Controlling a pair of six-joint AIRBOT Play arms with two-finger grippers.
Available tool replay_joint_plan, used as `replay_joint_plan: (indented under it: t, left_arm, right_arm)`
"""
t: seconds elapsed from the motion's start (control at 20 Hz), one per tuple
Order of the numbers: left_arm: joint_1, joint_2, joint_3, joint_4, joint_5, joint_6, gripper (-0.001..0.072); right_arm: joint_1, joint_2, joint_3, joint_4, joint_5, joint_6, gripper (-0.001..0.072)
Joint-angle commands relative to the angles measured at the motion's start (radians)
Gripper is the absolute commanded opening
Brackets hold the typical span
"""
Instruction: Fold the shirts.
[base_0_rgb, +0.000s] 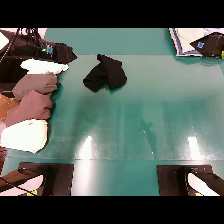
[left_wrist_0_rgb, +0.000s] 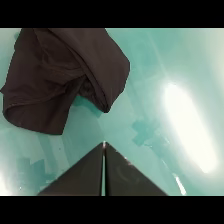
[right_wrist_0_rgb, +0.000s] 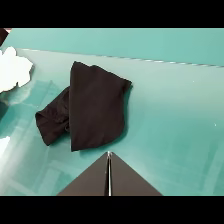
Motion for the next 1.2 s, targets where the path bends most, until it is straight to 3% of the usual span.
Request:
replay_joint_plan:
  t: [0.0,0.45,0.75,0.8,0.85,1.0,1.15]
  left_arm:
    - [0.0,-0.002,-0.001,0.0,0.0,0.0,0.0024]
    - [0.0,-0.001,-0.001,0.0,0.001,0.0,0.0024]
    - [0.0,-0.016,-0.004,-0.03,0.256,-0.007,0.0046]
    - [0.0,-0.035,-0.005,-0.034,0.281,-0.01,0.0409]
    - [0.0,-0.066,-0.005,-0.059,0.295,-0.018,0.068]
    - [-0.019,-0.226,-0.005,-0.193,0.312,-0.002,0.0666]
    - [-0.089,-0.418,0.001,-0.229,0.4,0.016,0.0666]
  right_arm:
    - [0.001,0.001,-0.002,0.001,0.001,0.0,0.0018]
    - [0.001,-0.01,-0.004,0.001,0.0,0.0,0.0018]
    - [0.002,-0.01,-0.004,0.004,0.0,0.0,0.0018]
    - [0.002,-0.01,-0.004,0.008,0.0,0.0,0.0018]
    - [0.002,-0.01,-0.004,0.008,0.001,0.0,0.0018]
    - [0.002,-0.01,-0.004,0.008,0.002,0.001,0.0018]
    - [0.002,-0.01,-0.004,0.008,0.003,0.001,0.0018]
